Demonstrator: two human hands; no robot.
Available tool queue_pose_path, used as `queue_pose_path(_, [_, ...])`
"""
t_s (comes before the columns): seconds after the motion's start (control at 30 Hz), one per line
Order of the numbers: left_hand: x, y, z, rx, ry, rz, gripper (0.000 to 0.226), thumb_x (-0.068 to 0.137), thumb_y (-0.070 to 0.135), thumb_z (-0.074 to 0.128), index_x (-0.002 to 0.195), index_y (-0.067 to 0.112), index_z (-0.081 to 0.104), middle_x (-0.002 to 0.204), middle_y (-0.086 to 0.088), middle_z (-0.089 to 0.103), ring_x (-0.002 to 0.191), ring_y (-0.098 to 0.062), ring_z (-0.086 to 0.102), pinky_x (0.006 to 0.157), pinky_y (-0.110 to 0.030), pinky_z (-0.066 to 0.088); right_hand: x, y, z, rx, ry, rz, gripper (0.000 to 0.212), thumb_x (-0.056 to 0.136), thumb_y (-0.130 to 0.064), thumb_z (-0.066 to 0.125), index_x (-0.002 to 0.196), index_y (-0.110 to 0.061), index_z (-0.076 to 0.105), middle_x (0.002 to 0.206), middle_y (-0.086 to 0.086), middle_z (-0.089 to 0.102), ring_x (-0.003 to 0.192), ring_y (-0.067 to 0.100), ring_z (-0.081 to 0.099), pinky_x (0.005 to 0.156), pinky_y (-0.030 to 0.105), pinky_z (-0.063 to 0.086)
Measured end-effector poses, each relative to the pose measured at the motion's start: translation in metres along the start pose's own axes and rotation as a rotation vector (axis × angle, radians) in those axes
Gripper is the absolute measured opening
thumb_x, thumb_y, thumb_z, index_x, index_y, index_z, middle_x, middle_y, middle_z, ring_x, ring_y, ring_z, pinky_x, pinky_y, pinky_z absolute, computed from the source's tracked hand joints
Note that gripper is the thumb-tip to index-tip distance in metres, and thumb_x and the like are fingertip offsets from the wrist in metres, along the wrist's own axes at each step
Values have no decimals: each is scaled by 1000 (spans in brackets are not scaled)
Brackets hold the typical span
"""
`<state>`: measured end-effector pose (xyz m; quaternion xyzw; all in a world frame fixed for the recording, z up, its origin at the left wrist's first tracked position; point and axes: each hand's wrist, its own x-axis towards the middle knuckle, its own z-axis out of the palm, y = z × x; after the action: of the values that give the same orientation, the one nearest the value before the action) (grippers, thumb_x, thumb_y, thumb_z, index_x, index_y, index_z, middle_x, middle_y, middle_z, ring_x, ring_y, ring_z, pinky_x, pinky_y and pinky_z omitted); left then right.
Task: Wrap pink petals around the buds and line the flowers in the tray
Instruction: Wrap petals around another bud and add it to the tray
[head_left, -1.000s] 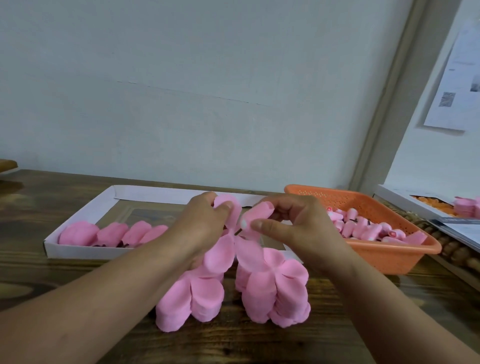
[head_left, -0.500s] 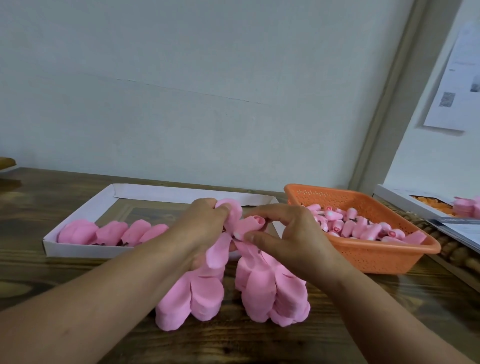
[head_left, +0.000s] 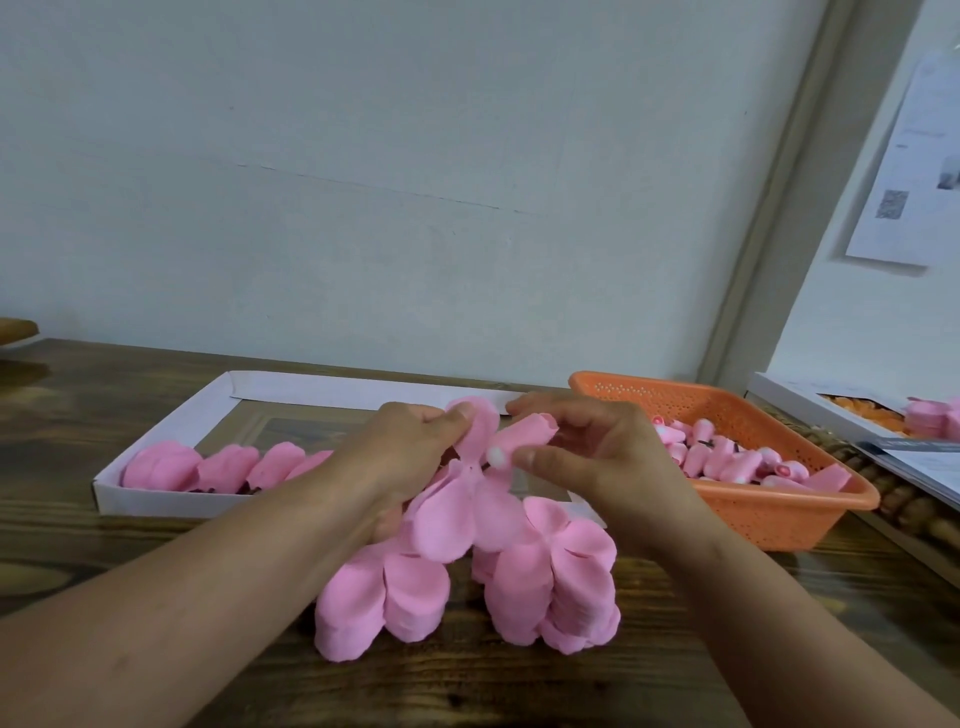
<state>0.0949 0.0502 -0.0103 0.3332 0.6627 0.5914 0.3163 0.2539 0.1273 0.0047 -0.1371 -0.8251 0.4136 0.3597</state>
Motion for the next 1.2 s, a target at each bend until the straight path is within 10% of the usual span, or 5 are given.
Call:
queue_pose_path(0.27, [-9,10,-4,-226,-150,-272,32,97,36,52,78,11,56,67,-6,52,59,-18,49,56,-26,43,0,10,3,387,-35,274,26,68,-12,70,88,6,69,91,24,70,88,36,67,85,40,56])
queue_pose_path(0.43, [-14,2,-10,-701,-383,-578,53,97,41,49,121,-5,54,106,-15,65,99,-24,61,88,-40,54,0,11,3,439,-12,297,9,80,0,63,84,7,68,83,20,72,75,27,70,67,28,57])
queue_pose_path(0.6, [-23,-1,-13,-1025,-409,-534,63,89,35,62,138,2,40,120,-34,59,112,-41,60,71,-59,54,2,11,5,385,67,338,10,85,1,60,90,8,65,80,18,72,69,23,69,62,28,58])
queue_pose_path(0.8, [-25,-10,-7,-665,-122,-396,32,89,3,60,121,-2,60,120,-21,65,114,-31,60,100,-46,46,0,9,5,529,91,372,29,89,-1,54,67,-7,72,74,10,72,63,19,69,54,26,56])
queue_pose_path(1.2, [-30,-10,-1,-286,-10,-125,19,91,10,61,102,-2,69,104,-24,69,98,-38,64,85,-45,49,-3,1,10,110,268,-42,10,83,-2,63,78,-8,70,77,7,71,77,21,67,67,28,54])
